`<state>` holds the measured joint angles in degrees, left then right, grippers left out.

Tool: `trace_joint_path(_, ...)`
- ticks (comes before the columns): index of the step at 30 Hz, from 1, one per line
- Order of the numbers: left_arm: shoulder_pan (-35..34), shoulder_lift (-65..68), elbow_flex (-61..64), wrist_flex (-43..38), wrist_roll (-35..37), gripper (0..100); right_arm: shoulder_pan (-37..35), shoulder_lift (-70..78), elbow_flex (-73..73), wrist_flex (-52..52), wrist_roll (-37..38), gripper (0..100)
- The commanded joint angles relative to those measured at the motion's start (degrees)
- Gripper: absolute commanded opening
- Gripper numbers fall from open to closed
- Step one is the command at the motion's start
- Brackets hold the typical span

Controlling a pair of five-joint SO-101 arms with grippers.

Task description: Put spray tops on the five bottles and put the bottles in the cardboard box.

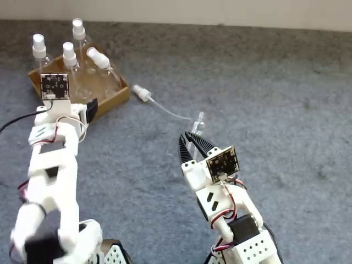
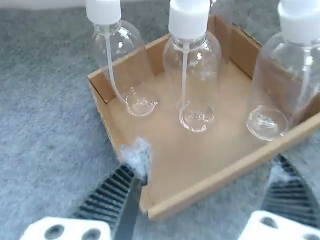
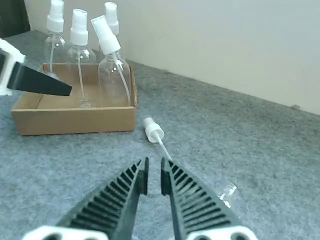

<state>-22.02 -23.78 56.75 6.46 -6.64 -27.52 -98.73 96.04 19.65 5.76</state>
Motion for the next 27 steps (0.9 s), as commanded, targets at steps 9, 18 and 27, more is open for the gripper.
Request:
trace_joint_path(9, 9.9, -31.3, -9.1, 47.0, 3.1, 33, 10.1, -0.5, 8.8, 1.4, 0.4, 4.1)
trace_joint_path(18, 26.5, -16.3, -39.5, 74.6, 13.2, 33, 16.3, -0.6, 8.9, 1.0, 0.3, 4.1)
trace_joint_path(27, 34.9, 13.9, -61.1, 83.3, 14.0, 33, 16.4, -0.6, 8.8, 1.2, 0.6, 4.1)
